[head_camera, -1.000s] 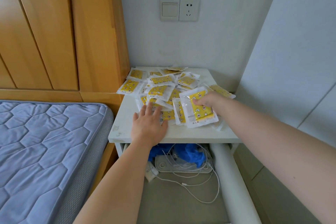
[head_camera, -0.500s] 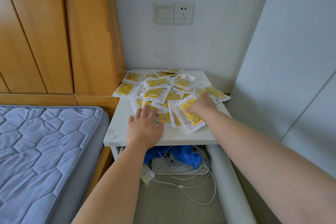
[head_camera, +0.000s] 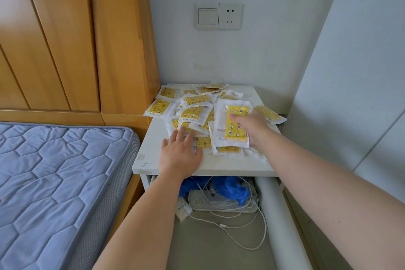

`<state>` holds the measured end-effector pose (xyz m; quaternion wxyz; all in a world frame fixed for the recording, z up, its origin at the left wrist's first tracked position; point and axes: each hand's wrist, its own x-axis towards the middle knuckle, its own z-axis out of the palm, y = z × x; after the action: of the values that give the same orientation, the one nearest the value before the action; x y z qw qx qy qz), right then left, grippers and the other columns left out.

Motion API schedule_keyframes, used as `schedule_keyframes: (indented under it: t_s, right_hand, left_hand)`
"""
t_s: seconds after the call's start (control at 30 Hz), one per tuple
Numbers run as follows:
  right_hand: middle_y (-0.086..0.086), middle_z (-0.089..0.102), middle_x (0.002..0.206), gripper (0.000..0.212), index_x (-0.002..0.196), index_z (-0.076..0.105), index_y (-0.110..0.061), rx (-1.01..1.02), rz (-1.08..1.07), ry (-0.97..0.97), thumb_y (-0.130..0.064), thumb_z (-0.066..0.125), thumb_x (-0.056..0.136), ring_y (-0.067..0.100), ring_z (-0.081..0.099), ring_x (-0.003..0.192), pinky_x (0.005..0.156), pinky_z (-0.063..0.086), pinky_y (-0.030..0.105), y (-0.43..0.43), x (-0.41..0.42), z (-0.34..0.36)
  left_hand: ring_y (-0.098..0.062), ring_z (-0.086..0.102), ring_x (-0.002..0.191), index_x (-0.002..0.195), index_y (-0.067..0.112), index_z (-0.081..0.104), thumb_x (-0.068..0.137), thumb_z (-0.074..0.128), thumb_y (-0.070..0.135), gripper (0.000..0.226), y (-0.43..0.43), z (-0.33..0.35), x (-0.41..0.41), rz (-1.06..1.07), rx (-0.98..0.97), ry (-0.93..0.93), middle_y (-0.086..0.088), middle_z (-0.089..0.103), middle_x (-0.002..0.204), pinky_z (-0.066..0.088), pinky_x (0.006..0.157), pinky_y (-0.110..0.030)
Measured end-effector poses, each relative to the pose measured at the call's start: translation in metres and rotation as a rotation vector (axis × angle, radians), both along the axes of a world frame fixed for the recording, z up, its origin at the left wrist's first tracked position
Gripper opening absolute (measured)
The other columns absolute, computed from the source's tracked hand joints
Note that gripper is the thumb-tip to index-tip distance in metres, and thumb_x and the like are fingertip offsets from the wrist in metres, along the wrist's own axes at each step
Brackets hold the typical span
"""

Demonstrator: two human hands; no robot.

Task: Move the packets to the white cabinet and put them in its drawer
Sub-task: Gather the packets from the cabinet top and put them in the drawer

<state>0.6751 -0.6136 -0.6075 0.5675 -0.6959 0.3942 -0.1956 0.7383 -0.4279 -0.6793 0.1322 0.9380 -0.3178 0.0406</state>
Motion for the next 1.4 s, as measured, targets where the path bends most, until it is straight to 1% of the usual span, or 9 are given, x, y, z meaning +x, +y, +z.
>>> schedule_keyframes:
  t_s: [0.13,0.4,0.5,0.83,0.93,1.07,1.17,1.27,1.4]
  right_hand:
    - [0.004,0.062,0.106,0.074,0.137,0.043,-0.007,0.158,-0.234,-0.218,-0.03,0.078,0.076,0.026,0.06,0.108,0.094,0.051,0.043,0.0,0.002,-0.003]
    - [0.003,0.061,0.102,0.038,0.112,0.055,-0.009,-0.125,-0.316,-0.224,-0.027,0.069,0.082,0.026,0.061,0.102,0.086,0.052,0.041,-0.013,-0.028,-0.034]
    - [0.0,0.063,0.096,0.024,0.104,0.057,-0.012,-0.14,-0.297,-0.291,-0.022,0.066,0.085,0.022,0.062,0.095,0.077,0.046,0.028,-0.013,-0.032,-0.049]
    - [-0.002,0.066,0.101,0.028,0.113,0.06,-0.013,-0.263,-0.279,-0.335,-0.023,0.066,0.088,0.011,0.06,0.089,0.068,0.042,0.016,-0.021,-0.025,-0.063]
    - [-0.002,0.066,0.101,0.029,0.114,0.06,-0.013,-0.27,-0.264,-0.349,-0.024,0.066,0.088,0.011,0.062,0.09,0.062,0.04,0.007,-0.024,-0.023,-0.066]
    - [-0.002,0.066,0.104,0.032,0.117,0.059,-0.013,-0.247,-0.251,-0.358,-0.023,0.066,0.088,0.009,0.061,0.091,0.057,0.038,0.0,-0.024,-0.023,-0.067]
    - [0.0,0.066,0.107,0.035,0.12,0.057,-0.012,-0.239,-0.249,-0.358,-0.023,0.066,0.088,0.012,0.062,0.095,0.059,0.036,0.002,-0.023,-0.024,-0.066]
    - [0.002,0.065,0.109,0.038,0.122,0.055,-0.01,-0.236,-0.241,-0.357,-0.023,0.066,0.088,0.012,0.06,0.094,0.058,0.036,0.003,-0.021,-0.026,-0.064]
    - [0.001,0.064,0.11,0.039,0.124,0.054,-0.01,-0.237,-0.23,-0.355,-0.023,0.065,0.089,0.01,0.058,0.093,0.055,0.036,0.001,-0.02,-0.027,-0.063]
  left_hand:
    - [-0.022,0.008,0.147,0.147,0.028,0.023,0.095,0.032,0.05,0.057,0.0,0.0,0.001,0.002,-0.006,-0.009,0.0,0.01,0.16,0.012,0.119,-0.045]
    - [-0.021,-0.013,0.148,0.153,0.029,-0.001,0.097,0.025,0.051,0.065,0.0,0.002,-0.003,0.039,-0.008,-0.027,-0.001,-0.012,0.161,-0.001,0.12,-0.046]
    - [-0.022,-0.022,0.145,0.153,0.028,-0.005,0.1,0.024,0.048,0.063,-0.005,0.015,0.011,0.01,0.038,-0.133,-0.001,-0.02,0.159,-0.007,0.117,-0.048]
    - [-0.021,-0.014,0.147,0.154,0.022,0.002,0.097,0.037,0.047,0.072,-0.087,0.034,0.096,0.019,0.116,0.026,0.0,-0.007,0.162,-0.001,0.119,-0.049]
    - [-0.02,0.0,0.149,0.154,0.022,0.004,0.096,0.04,0.05,0.074,-0.097,0.034,0.102,0.019,0.101,0.071,-0.001,0.009,0.161,0.004,0.119,-0.049]
    - [-0.027,0.033,0.135,0.144,0.014,0.033,0.094,0.043,0.052,0.063,-0.098,0.04,0.092,0.056,0.15,-0.107,-0.007,0.039,0.145,0.028,0.11,-0.044]
    - [-0.026,0.033,0.132,0.132,0.013,0.05,0.096,0.035,0.055,0.057,-0.093,0.044,0.085,0.039,0.28,-0.218,-0.009,0.039,0.141,0.03,0.109,-0.042]
    - [-0.026,0.015,0.145,0.138,0.013,0.045,0.096,0.038,0.053,0.059,-0.086,0.043,0.089,-0.003,0.273,-0.145,-0.009,0.022,0.155,0.015,0.118,-0.047]
    - [-0.027,0.046,0.123,0.134,0.015,0.039,0.094,0.046,0.05,0.054,-0.079,0.045,0.086,-0.008,0.109,0.002,-0.009,0.049,0.135,0.039,0.102,-0.041]
